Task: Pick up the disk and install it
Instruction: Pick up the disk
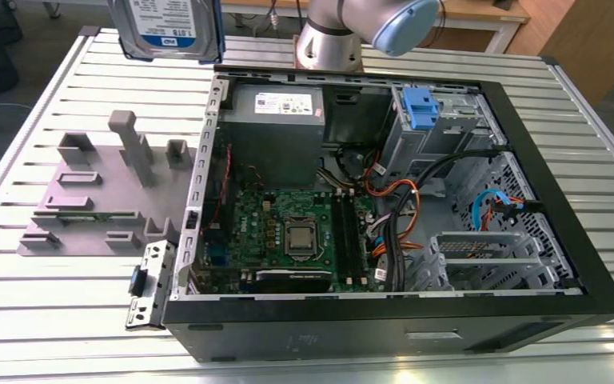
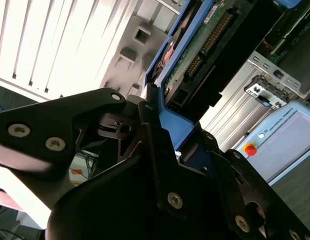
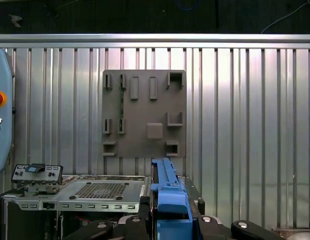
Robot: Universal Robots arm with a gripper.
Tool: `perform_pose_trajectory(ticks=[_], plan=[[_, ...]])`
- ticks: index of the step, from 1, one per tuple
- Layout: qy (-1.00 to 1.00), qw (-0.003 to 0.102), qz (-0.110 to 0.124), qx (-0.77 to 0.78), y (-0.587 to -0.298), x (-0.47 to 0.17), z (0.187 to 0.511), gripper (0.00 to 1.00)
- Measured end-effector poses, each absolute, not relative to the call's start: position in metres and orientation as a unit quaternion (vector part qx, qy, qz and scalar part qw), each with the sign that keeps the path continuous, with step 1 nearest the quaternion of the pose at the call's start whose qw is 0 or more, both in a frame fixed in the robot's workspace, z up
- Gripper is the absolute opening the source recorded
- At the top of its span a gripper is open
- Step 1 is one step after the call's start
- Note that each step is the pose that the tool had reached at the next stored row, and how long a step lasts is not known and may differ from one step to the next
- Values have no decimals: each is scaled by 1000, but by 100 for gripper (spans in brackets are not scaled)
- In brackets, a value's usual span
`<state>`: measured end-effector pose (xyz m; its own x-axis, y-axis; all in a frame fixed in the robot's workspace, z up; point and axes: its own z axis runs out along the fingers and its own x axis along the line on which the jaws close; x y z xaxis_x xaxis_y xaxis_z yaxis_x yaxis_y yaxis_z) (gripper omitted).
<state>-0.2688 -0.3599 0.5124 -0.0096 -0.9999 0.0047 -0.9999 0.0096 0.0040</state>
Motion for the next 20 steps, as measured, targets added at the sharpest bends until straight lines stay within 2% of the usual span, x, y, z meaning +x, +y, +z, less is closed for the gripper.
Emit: perform_pose_trajectory(ticks=[20], plan=[[-710,3,0,704,-360,-263,512,37]])
